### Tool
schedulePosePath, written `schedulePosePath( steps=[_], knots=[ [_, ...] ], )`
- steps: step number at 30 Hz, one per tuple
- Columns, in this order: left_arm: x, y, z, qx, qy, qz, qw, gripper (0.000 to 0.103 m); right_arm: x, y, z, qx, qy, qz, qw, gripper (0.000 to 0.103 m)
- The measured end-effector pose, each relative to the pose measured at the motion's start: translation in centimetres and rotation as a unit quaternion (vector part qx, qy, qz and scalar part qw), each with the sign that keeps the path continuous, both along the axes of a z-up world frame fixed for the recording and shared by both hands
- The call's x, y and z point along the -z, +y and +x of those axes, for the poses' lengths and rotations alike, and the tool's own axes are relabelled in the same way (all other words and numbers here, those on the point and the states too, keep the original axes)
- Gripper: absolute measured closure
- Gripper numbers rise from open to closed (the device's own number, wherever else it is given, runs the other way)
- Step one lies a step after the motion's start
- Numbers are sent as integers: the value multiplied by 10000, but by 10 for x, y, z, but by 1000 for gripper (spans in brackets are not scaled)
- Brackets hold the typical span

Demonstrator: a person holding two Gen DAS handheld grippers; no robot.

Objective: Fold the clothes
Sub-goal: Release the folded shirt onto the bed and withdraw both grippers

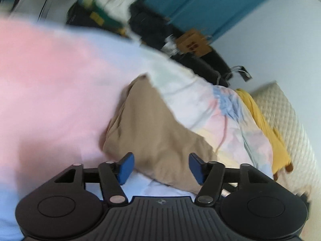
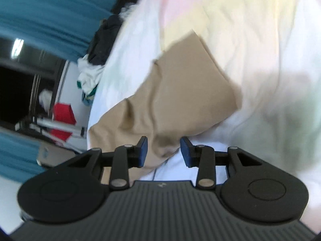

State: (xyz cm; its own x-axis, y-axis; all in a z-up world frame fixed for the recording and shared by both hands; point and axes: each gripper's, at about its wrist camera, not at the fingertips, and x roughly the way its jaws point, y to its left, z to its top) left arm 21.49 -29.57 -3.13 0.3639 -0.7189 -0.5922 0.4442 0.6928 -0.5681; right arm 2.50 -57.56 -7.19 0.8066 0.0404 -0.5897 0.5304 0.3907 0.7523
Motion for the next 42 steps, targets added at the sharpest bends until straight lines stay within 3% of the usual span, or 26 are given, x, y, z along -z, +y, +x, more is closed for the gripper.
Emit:
schedulePosePath(
  steps=[4, 6, 8, 10, 14, 17, 26, 32, 42],
  knots=[
    [-60, 12, -47, 204, -823, 348, 9958, 23, -58, 25, -29, -275, -142, -769, 9966, 64],
    [-85, 29, -79, 260, -1194, 457, 9915, 19, -85, 39, -39, -408, -195, -1162, 9922, 56],
    [-105, 41, -108, 292, -1497, 538, 9868, 16, -107, 55, -50, -527, -262, -1553, 9861, 32],
    [-123, 53, -138, 303, -1777, 576, 9819, 0, -124, 75, -67, -605, -396, -1996, 9772, 20],
    [-150, 79, -189, 246, -2263, 603, 9719, 0, -153, 115, -100, -740, -627, -2854, 9535, 14],
    [-160, 102, -222, 172, -2527, 656, 9652, 0, -152, 137, -112, -757, -646, -3235, 9410, 14],
    [-148, 160, -271, -141, -2962, 745, 9521, 0, -128, 185, -129, -775, -602, -3928, 9144, 14],
    [-120, 170, -270, -166, -3025, 952, 9482, 0, -112, 217, -140, -785, -571, -4378, 8938, 14],
    [-89, 170, -260, -133, -3137, 1110, 9429, 0, -91, 229, -135, -673, -458, -4695, 8792, 14]
  ],
)
